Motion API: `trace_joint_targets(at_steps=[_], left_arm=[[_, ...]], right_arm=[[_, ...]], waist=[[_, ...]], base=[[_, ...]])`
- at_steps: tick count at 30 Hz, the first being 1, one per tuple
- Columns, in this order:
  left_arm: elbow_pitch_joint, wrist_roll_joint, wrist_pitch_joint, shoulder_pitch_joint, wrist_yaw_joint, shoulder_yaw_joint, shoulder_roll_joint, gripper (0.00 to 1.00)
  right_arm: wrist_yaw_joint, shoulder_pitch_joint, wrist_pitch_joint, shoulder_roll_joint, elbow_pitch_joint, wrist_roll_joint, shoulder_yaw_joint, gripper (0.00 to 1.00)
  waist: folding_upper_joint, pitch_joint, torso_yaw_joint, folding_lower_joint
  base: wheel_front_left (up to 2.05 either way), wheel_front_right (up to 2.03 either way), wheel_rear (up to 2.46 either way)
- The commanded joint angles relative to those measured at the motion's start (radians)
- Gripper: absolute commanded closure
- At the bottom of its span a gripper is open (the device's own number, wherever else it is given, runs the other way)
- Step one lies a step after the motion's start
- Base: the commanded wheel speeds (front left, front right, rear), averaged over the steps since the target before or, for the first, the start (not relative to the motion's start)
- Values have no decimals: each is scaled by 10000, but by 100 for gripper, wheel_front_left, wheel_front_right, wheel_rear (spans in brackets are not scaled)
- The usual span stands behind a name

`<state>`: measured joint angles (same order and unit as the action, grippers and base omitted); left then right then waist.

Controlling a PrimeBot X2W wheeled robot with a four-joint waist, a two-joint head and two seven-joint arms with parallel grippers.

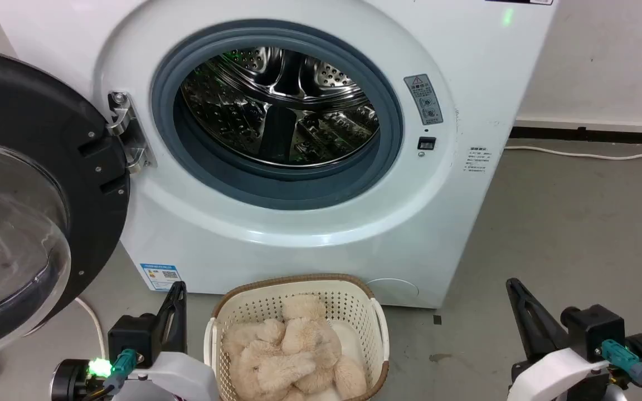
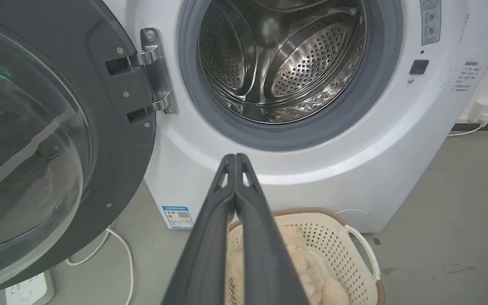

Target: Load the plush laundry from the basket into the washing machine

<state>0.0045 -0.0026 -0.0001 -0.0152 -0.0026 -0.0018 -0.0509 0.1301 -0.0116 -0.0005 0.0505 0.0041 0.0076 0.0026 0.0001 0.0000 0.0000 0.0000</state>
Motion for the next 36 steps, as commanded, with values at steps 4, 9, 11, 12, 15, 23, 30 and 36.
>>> trace_joint_targets(at_steps=[4, 9, 11, 12, 15, 23, 30, 36], left_arm=[[-45, 26, 1, 152, 26, 18, 7, 100], [-45, 26, 1, 152, 26, 18, 7, 100], [-45, 26, 1, 152, 26, 18, 7, 100], [-45, 26, 1, 152, 26, 18, 7, 100], [-45, 26, 1, 152, 26, 18, 7, 100], [8, -2, -5, -6, 1, -20, 0, 0], [116, -48, -188, 63, 196, -434, 1, 0], [330, -159, -314, 154, 298, -692, 1, 0]], right_arm=[[6, 116, 5, -3, -41, -76, -26, 100], [6, 116, 5, -3, -41, -76, -26, 100], [6, 116, 5, -3, -41, -76, -26, 100], [6, 116, 5, -3, -41, -76, -26, 100], [6, 116, 5, -3, -41, -76, -26, 100], [0, -8, -5, 0, 6, 13, 4, 0], [0, -108, -186, 0, -3, 238, -203, 0], [1, -93, -311, 0, -32, 461, -307, 0]], waist=[[-1, 0, 0, 0], [-1, 0, 0, 0], [-1, 0, 0, 0], [-1, 0, 0, 0], [-1, 0, 0, 0], [-1, 1, -1, 0], [-1, 109, -106, 0], [-1, 326, -292, 0]], base=[[0, 0, 0], [0, 0, 0], [0, 0, 0], [0, 0, 0], [0, 0, 0], [0, 0, 0], [0, 0, 0], [0, 0, 0]])
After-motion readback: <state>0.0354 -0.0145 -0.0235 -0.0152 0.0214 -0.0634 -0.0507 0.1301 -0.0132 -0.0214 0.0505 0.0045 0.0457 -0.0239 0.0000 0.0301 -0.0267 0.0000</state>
